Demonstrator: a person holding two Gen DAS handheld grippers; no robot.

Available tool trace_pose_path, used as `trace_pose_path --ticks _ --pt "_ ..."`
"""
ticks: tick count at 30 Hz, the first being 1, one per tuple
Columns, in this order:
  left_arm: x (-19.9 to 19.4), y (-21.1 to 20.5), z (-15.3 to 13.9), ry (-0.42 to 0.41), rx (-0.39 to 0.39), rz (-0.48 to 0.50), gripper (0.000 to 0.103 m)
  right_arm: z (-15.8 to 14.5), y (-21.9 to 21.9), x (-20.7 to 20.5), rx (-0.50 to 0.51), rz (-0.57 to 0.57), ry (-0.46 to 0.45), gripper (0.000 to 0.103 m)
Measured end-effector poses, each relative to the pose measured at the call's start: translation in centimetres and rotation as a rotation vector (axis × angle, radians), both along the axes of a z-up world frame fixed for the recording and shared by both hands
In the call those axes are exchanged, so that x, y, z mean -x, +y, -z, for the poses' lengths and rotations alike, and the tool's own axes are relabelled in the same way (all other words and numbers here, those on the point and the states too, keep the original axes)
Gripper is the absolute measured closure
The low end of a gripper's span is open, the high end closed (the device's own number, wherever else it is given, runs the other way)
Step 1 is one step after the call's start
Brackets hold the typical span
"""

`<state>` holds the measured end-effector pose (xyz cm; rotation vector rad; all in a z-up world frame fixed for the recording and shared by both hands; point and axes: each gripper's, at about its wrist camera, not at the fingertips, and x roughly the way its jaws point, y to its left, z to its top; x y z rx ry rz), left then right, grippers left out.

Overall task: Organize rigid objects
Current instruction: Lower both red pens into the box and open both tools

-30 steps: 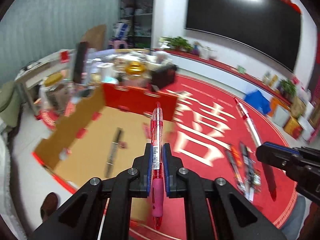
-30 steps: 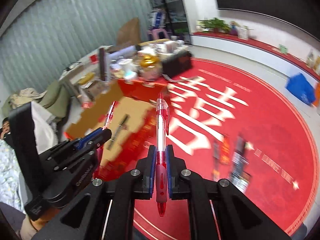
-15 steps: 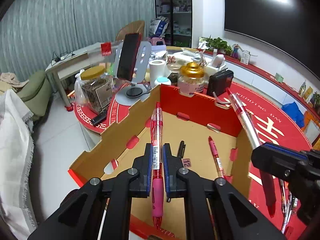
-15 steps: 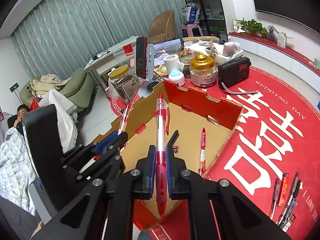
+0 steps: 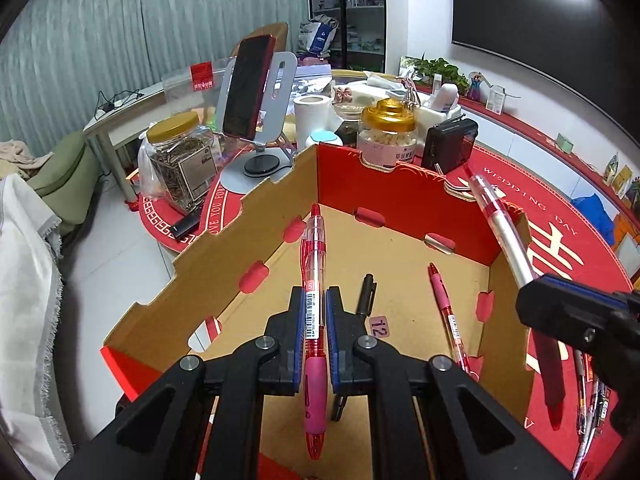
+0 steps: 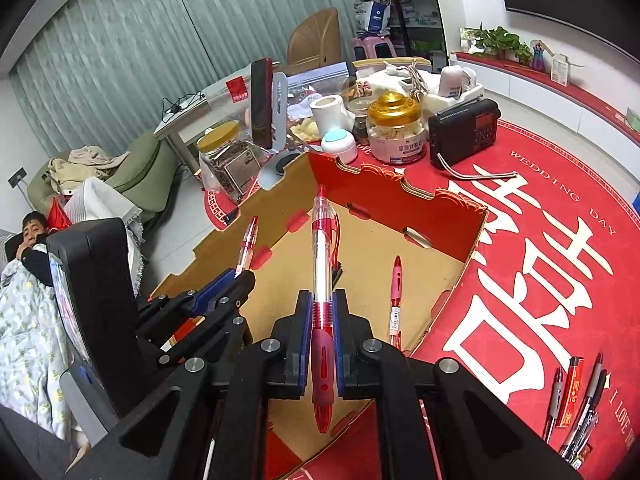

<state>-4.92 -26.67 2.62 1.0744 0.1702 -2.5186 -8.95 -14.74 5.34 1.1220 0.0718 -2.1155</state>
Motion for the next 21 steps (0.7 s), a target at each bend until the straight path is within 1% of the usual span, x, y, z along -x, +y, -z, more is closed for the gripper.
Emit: trace_pose_path --ticks 21 --pt "1.6 0.0 1.0 -0.032 -0.001 0.013 0.093 1.4 -0.9 0.9 -0.03 0.007 -0.018 0.092"
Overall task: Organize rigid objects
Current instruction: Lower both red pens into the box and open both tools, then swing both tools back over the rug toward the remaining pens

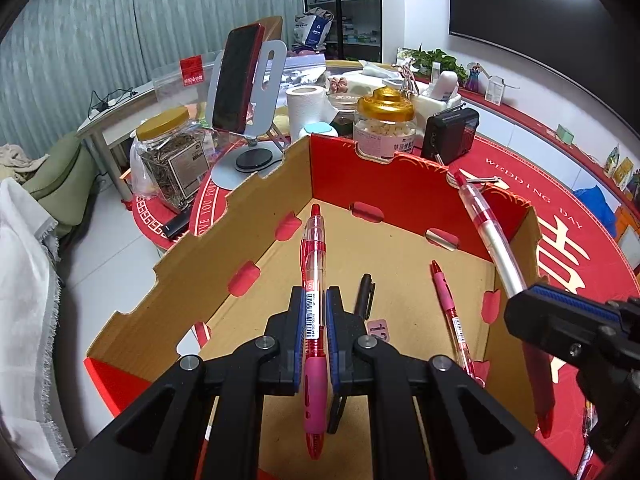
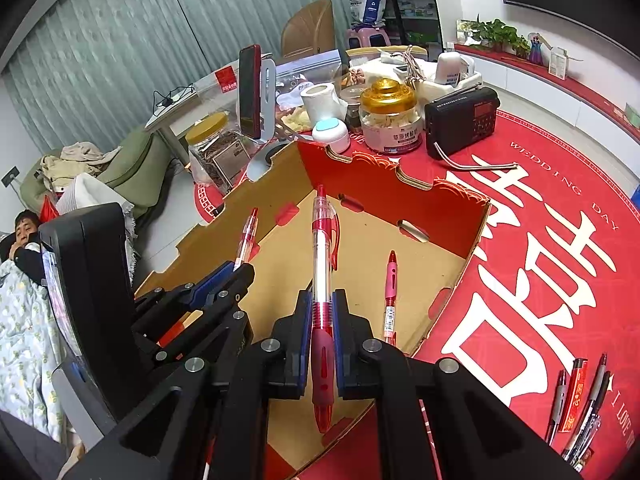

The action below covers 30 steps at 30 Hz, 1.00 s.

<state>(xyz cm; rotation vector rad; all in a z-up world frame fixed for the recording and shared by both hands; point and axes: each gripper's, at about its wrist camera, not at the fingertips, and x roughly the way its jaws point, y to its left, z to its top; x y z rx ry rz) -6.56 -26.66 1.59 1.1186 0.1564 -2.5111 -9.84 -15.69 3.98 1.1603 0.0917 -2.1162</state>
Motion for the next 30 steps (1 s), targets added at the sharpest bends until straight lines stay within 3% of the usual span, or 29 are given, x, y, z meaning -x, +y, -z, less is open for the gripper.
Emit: trace_pose_path --ticks 10,12,13,14,15,18,19,22,23,24,27,30 --pt "1.8 -0.9 2.1 -0.137 -0.069 0.036 0.09 2.9 -1.0 1.5 -0.075 0.011 -0.043 0.092" --pt "1.7 -1.1 2.0 -0.118 -0.103 0.035 0.072 3.2 -0.8 1.8 -0.073 0.016 -0.056 0.092" --pt "1.4 -1.2 1.7 -0.096 -0.11 0.03 0.051 3.1 -0.5 1.8 -0.072 0.019 -0.051 0.092" --pt "0.9 -1.2 1.2 -0.062 -0.105 0.019 0.032 2.9 -0.3 1.7 -0.069 0.019 -0.039 0.083" --pt "0.3 -1.2 0.4 -0.013 -0.084 -0.002 0.031 2.7 0.0 1.6 -0.069 0.026 -0.026 0.061" --pt "-2.0 -1.4 -2.0 0.141 -0.068 -0.022 0.019 0.8 2.1 1.1 0.035 0.069 0.019 0.019" --pt "-2.5 -1.5 -2.6 0.18 -0.08 -0.02 0.017 0.1 3.0 0.9 0.06 0.088 0.034 0.014" --pt "-4.7 -1.4 -4.8 0.299 -0.112 -0.065 0.0 -1.6 5.4 -0.1 0.128 0.124 0.071 0.012" --pt "-5.7 -1.2 -5.6 0.351 -0.117 -0.096 0.0 -2.0 6.4 -0.5 0.146 0.138 0.076 0.011" --pt "-6.3 -1.1 -6.1 0.39 -0.134 -0.099 0.0 -2.3 7.3 -0.9 0.157 0.154 0.077 0.001" --pt "-8.6 -1.2 -7.7 0.52 -0.219 -0.104 0.0 -2.9 10.2 -2.5 0.202 0.211 0.098 0.0" --pt "-11.1 -1.7 -9.6 0.674 -0.275 -0.174 0.0 -3.3 12.4 -4.0 0.226 0.27 0.125 0.0"
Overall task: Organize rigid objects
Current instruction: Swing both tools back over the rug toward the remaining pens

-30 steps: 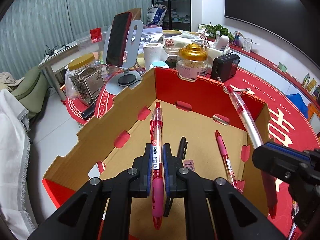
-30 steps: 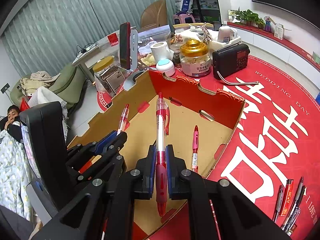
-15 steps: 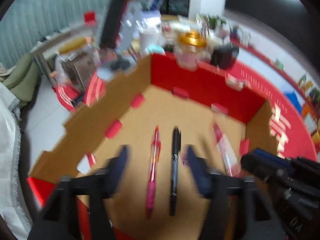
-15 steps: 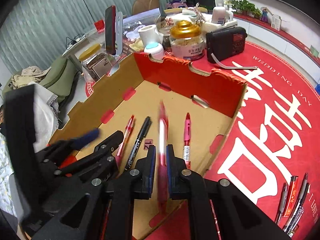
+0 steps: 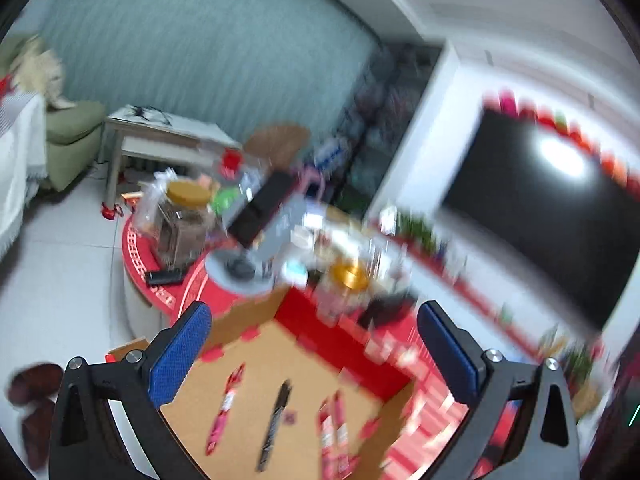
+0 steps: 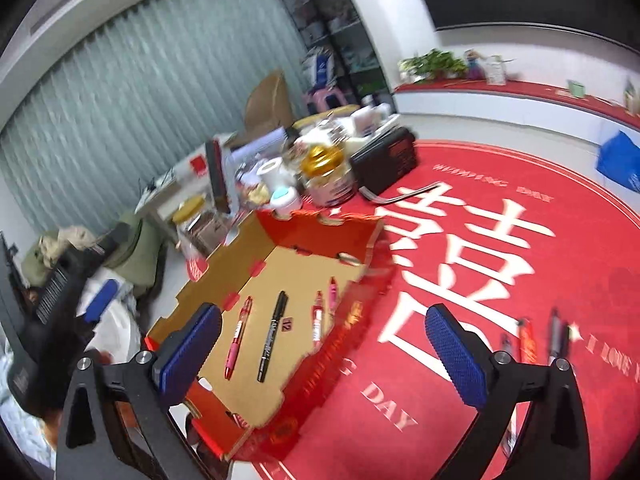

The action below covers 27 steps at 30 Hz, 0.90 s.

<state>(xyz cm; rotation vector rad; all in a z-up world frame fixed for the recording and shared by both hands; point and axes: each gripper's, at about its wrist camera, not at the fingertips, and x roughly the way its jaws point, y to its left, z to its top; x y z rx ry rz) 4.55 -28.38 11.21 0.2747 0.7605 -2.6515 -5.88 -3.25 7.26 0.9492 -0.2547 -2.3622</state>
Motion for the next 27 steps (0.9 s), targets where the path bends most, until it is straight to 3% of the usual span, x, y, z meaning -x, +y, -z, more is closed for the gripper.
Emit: trace_pose_path --ticks 4,7,10,14,18,23,27 --pt "-2.5 -0.6 -2.6 0.166 -0.09 -0.054 0.0 0.0 2.9 -2.0 0.005 0.073 0.032 0.0" --pt "-3.2 0.5 -3.8 0.175 -0.023 -0.043 0.0 0.5 4.7 -2.8 -0.01 0.086 0.023 0.0" --pt "-1.3 3.5 -2.7 0.003 0.08 0.074 0.0 1.4 7.4 -3.5 -0.046 0.134 -0.005 0.0" --pt "2.2 9.0 2.1 -0.255 0.098 0.291 0.0 3.6 11.6 -4.0 -0.099 0.227 -0.096 0.0" --pt "4.3 15.0 7.3 -0.421 0.102 0.452 0.0 6.2 16.1 -4.5 -0.126 0.332 -0.201 0.0" --pt "6.8 21.4 12.4 -0.602 0.155 0.539 0.0 8.8 21.2 -5.6 -0.115 0.43 -0.306 0.0" --pt "9.1 23.9 13.9 -0.659 0.193 0.526 0.0 9.7 23.6 -6.6 -0.086 0.464 -0.335 0.0"
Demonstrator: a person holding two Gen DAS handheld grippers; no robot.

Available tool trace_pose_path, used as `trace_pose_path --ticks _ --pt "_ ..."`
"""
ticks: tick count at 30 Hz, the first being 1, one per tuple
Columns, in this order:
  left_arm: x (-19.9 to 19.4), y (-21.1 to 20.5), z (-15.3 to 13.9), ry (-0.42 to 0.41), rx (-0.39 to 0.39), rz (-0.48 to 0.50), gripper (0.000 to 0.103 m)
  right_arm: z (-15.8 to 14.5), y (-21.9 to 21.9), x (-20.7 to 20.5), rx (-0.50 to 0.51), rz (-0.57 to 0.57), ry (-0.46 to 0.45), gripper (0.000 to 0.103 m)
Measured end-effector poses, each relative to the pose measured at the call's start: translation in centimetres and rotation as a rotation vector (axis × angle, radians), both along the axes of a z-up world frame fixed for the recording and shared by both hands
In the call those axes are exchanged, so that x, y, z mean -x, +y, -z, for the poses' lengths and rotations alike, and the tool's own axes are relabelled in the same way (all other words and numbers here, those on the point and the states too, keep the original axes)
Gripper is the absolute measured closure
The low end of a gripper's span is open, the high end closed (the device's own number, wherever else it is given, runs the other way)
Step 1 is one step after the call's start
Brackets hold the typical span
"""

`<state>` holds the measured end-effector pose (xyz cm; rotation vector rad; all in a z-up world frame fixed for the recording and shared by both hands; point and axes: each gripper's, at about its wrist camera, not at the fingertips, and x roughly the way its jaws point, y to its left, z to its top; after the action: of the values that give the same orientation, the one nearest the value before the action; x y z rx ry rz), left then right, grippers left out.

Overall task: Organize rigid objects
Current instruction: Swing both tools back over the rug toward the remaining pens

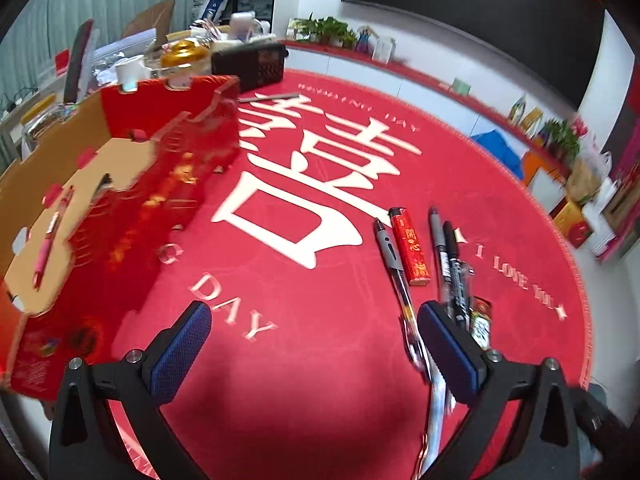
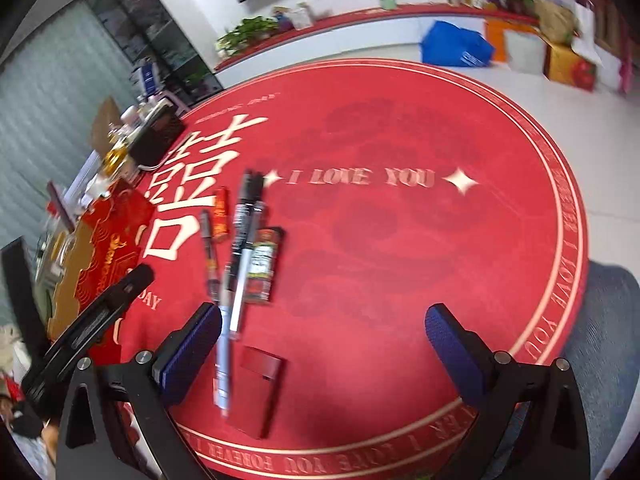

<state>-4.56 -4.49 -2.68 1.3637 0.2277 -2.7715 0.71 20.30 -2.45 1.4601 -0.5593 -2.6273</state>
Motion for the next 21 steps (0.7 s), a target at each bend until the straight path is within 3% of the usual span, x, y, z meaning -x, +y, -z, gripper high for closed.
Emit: trace_pose_path --ticks 4,8,13,18,21 --pt "2.3 2.2 1.6 -0.057 0.018 0.028 0.0 0.6 0.9 -0.3 0.019 0.0 -0.012 0.0" --pt "3.6 3.7 3.7 -0.133 0.121 0.043 0.0 0.9 0.4 -0.3 -0.002 -0.032 -0.029 0.0" --pt "3.3 1.5 3.8 -0.101 0.147 0.001 0.0 1.9 -2.9 -0.8 -0.117 -0.132 -0.062 0.0" --pt "3.3 0.3 3.9 -0.11 0.125 0.002 0.0 3.1 -6.2 -1.6 -0.166 -0.195 -0.09 0.0" --pt "3.2 0.7 3.7 -0.09 0.157 0.018 0.0 3.5 -7.9 -1.8 -0.268 -0.22 -0.084 0.001"
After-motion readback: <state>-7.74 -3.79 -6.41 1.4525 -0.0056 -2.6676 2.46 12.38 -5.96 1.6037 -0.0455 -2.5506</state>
